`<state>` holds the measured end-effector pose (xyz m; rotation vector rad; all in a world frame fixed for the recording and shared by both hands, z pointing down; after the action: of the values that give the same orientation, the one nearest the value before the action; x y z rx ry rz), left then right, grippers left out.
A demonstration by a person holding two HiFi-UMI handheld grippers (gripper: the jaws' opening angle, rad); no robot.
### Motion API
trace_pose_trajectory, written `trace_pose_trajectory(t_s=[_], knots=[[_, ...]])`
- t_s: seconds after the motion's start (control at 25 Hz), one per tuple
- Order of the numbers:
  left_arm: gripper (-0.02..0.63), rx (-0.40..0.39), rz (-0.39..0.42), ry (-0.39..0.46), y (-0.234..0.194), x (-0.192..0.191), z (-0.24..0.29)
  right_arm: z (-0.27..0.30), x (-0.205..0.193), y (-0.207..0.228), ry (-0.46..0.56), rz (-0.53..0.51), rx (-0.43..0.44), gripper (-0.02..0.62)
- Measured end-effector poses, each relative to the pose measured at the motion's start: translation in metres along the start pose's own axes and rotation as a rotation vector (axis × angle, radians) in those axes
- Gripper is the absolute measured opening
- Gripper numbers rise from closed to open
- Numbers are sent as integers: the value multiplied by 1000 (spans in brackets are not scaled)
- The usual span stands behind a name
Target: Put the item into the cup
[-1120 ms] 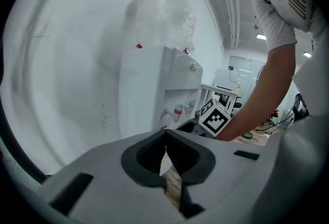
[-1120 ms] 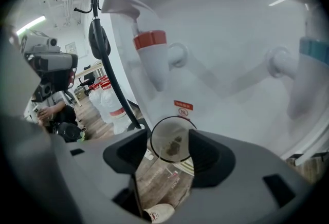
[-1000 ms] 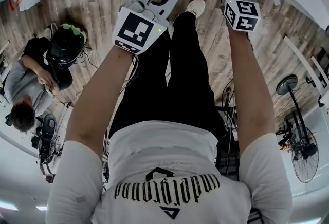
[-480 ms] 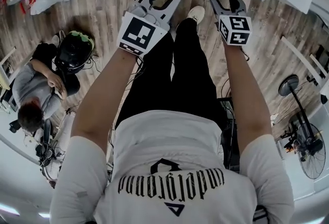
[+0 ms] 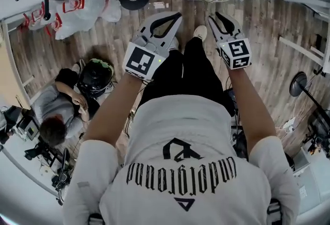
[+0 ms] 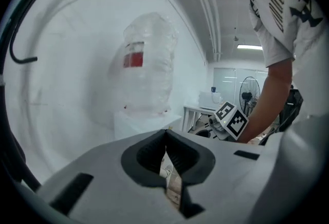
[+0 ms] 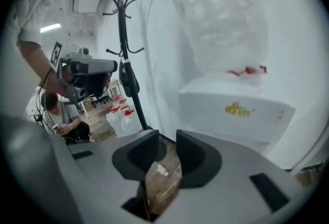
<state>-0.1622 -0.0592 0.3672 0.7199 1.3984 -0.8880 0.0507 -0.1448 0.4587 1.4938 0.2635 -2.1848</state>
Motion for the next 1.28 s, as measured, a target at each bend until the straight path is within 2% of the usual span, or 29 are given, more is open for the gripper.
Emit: trace_pose_trajectory(t_s=[0.24, 0.44, 0.6, 0.84, 1.04, 1.28], knots=[[7, -13, 9, 30, 14, 76, -26, -54, 95, -34, 129, -92, 26, 50], [6, -47, 54, 91, 30, 122, -47, -105, 155, -61, 226, -171, 44, 12], [6, -70, 68, 137, 42, 156, -64, -138, 194, -82, 304, -191, 33, 6], [6, -87, 79, 204, 52, 192, -89, -170, 229, -108, 365, -218, 24, 6], [6, -106, 91, 214, 54, 203, -95, -193, 242, -114, 402, -215, -20, 6], [6, -107, 112, 216, 65, 214, -97, -215, 249, -122, 438, -230, -29, 6]])
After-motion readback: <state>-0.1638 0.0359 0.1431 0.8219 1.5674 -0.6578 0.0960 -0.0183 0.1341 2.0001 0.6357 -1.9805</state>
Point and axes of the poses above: the fingertips, and each gripper's own axes: z forward along the fingers, y to its right, x out of its top, the point moved 9 cm from there along -z, backward along the fingers, and after that the axes turned 11 degrees about y, right-handed, at the moved point
